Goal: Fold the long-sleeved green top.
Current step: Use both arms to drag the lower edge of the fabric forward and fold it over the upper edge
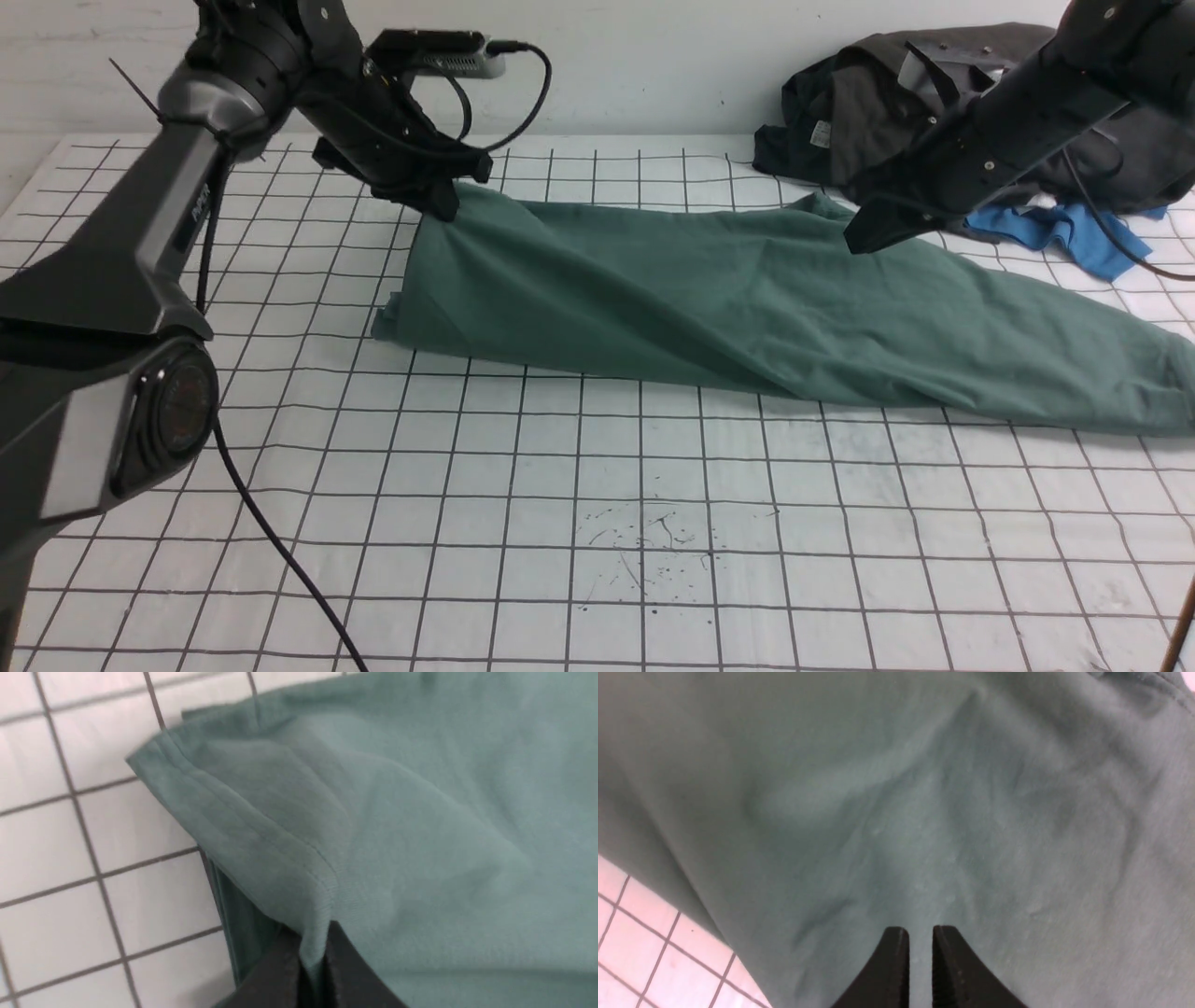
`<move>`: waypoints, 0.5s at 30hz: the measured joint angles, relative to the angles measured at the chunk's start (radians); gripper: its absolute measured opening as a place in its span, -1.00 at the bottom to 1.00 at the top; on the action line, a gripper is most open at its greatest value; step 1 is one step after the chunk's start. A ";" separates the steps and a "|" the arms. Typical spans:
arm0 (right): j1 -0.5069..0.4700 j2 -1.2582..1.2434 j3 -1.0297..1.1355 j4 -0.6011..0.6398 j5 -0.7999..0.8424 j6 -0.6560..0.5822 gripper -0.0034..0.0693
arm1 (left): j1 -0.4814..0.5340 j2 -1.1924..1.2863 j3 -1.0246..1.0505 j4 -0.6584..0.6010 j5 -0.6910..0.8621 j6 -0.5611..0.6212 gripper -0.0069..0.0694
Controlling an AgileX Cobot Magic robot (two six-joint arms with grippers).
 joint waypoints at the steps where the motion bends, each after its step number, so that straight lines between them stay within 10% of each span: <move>1: 0.000 0.000 0.000 0.000 0.001 0.000 -0.72 | 0.000 -0.008 0.004 0.000 0.001 0.000 -0.81; 15: 0.000 0.000 0.000 0.000 0.030 0.000 -0.72 | 0.000 -0.229 0.576 0.035 -0.008 0.072 -0.81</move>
